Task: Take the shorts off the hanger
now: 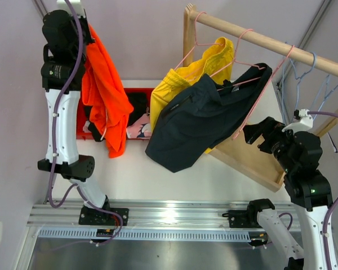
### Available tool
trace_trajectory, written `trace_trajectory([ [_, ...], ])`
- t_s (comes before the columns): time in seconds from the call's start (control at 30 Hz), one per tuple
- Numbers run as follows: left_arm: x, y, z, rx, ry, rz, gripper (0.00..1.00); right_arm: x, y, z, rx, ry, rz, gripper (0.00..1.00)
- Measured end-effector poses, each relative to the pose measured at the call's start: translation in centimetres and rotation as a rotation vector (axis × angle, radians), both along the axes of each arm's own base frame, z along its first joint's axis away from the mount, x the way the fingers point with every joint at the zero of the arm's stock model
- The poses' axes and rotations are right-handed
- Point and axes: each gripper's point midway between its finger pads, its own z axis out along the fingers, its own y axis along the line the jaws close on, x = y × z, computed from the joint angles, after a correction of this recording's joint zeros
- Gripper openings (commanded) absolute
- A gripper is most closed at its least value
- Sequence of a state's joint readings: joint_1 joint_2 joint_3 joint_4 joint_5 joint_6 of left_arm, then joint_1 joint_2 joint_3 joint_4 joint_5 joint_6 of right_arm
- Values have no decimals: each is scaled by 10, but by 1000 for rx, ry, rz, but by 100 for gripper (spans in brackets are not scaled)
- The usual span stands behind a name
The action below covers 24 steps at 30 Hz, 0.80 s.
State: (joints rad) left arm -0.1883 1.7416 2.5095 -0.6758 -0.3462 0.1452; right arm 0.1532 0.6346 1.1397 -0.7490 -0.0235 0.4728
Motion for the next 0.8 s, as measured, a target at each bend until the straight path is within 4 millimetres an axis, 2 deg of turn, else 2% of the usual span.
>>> trace_trajectory([
  [0.07, 9, 12, -6, -31, 2, 19, 0, -2, 2, -7, -1, 7, 13, 99],
  [0.17, 24, 8, -27, -51, 29, 5, 0, -4, 5, -11, 3, 8, 30, 99],
  [0.23, 37, 1, -61, -56, 90, -17, 0, -4, 8, -4, 11, -21, 47, 99],
  [0.3, 48, -6, -111, -59, 171, -42, 2, -6, 11, 7, 19, -51, 70, 99],
  [0.33, 53, -9, -146, -60, 232, -50, 6, -7, 14, 16, 23, -73, 84, 100],
  [0.37, 56, -11, -181, -67, 291, -56, 15, -8, 16, 27, 28, -97, 100, 99],
  [0.4, 56, -14, -218, -70, 366, -60, 58, -9, 18, 38, 33, -123, 114, 99],
  [0.47, 53, -16, -281, -87, 505, -60, 99, -13, 25, 71, 46, -201, 157, 99],
  [0.5, 51, -18, -303, -100, 560, -63, 99, -16, 29, 88, 52, -240, 181, 99],
  [0.53, 49, -19, -317, -116, 597, -62, 99, -20, 32, 104, 58, -277, 205, 99],
  [0.57, 49, -20, -323, -130, 616, -61, 99, -24, 35, 120, 65, -317, 226, 99],
  [0.63, 47, -22, -324, -155, 618, -65, 99, -31, 40, 148, 75, -373, 264, 99],
  [0.7, 43, -24, -315, -180, 587, -77, 99, -38, 43, 172, 81, -425, 288, 99],
  [0.8, 19, -26, -299, -210, 552, -103, 99, -44, 47, 192, 102, -474, 311, 98],
])
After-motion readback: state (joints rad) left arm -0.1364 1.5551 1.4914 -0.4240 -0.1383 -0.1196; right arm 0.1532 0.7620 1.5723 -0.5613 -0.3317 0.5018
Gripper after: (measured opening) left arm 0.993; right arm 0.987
